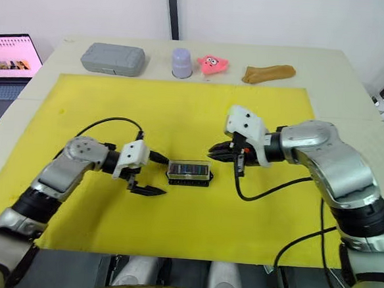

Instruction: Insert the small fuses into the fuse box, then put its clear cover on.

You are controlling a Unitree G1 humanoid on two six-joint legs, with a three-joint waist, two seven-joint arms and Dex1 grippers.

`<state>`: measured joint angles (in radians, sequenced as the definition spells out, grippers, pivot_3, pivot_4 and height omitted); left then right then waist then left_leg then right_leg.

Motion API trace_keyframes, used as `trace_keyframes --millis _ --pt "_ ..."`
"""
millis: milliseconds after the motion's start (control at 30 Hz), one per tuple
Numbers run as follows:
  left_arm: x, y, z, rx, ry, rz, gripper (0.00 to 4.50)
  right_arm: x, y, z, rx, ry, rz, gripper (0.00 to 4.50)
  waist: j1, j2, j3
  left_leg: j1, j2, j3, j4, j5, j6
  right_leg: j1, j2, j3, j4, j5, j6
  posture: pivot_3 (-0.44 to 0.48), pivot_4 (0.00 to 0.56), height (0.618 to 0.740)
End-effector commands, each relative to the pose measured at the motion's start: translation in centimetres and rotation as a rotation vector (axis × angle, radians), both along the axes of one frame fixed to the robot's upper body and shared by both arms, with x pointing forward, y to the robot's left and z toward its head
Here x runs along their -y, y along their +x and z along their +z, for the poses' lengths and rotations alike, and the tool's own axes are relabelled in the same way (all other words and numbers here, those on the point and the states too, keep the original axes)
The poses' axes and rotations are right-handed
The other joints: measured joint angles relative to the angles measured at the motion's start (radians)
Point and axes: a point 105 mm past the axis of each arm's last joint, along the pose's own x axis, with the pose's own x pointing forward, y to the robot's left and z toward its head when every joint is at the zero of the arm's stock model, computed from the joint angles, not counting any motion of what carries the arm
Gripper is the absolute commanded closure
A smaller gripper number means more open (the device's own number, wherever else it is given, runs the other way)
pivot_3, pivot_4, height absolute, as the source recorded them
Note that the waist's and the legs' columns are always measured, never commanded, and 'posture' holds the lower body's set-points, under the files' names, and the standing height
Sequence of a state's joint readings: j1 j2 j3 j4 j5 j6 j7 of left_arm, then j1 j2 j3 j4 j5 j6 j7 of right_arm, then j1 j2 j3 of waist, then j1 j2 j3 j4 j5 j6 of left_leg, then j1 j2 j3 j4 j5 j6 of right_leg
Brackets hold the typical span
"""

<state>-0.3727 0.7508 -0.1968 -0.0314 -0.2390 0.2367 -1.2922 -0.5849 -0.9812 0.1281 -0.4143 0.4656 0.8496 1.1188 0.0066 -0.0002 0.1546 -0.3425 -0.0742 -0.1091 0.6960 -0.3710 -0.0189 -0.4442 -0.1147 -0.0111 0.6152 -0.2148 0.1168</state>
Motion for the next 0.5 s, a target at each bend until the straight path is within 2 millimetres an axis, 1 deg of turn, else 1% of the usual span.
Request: trace_keyframes --millis 33,67,100,133,233,300,400,500 --pt "-1.9 -0.8 4.5 0.039 -0.070 0.053 0.00 1.8 -1.1 1.6 0.071 -0.063 0.027 1.69 0.003 0.000 0.002 0.000 0.000 0.000 0.000 0.000 0.000 0.000 0.000 0.000 0.000 0.000 0.000 0.000 0.150 0.740" --pt "-2.5 -1.1 5.4 0.038 -0.078 0.073 0.00 2.5 -1.3 1.6 0.074 -0.093 0.023 1.07 0.006 0.000 0.004 0.000 0.000 0.000 0.000 0.000 0.000 0.000 0.000 0.000 0.000 0.000 0.000 0.000 0.150 0.740" --pt "-2.8 -1.3 5.8 0.035 -0.083 0.084 0.00 3.0 -1.4 1.6 0.075 -0.111 0.022 0.64 0.008 0.000 0.006 -0.001 0.000 0.000 0.001 0.000 0.000 0.000 0.000 0.000 0.000 0.000 0.000 0.000 0.150 0.740" --pt "-3.6 -1.6 6.7 0.035 -0.077 0.111 0.00 3.8 -1.7 1.8 0.071 -0.136 0.018 0.10 0.007 0.000 0.006 -0.001 0.000 0.000 0.001 0.000 0.001 0.000 0.000 0.000 0.000 0.000 0.000 0.000 0.150 0.740" --pt "-5.4 -2.6 8.6 0.022 -0.061 0.173 0.00 5.7 -2.2 2.3 0.066 -0.196 0.004 0.04 0.003 0.000 0.009 -0.001 0.000 0.001 0.001 -0.001 0.001 0.000 -0.001 0.000 -0.001 0.000 0.000 0.000 0.150 0.740" --pt "-6.4 -3.4 9.2 0.001 -0.036 0.196 0.00 6.8 -2.3 2.7 0.067 -0.222 -0.018 0.04 -0.002 0.000 0.012 -0.001 0.000 0.002 0.001 -0.001 0.002 0.000 -0.001 0.000 -0.001 0.000 0.000 0.000 0.150 0.740" --pt "-7.3 -4.0 9.6 -0.019 -0.015 0.228 0.00 7.7 -2.4 3.1 0.066 -0.241 -0.037 0.04 -0.004 0.003 0.014 0.000 0.000 0.002 0.000 -0.001 0.002 0.000 -0.001 0.000 -0.001 0.000 0.000 0.000 0.150 0.740" --pt "-8.3 -4.4 9.3 -0.034 0.008 0.262 0.00 8.1 -2.6 3.2 0.063 -0.246 -0.043 0.04 -0.004 0.003 0.014 0.000 0.001 0.002 0.000 -0.001 0.002 0.000 -0.001 0.000 -0.001 0.000 0.000 0.000 0.150 0.740"
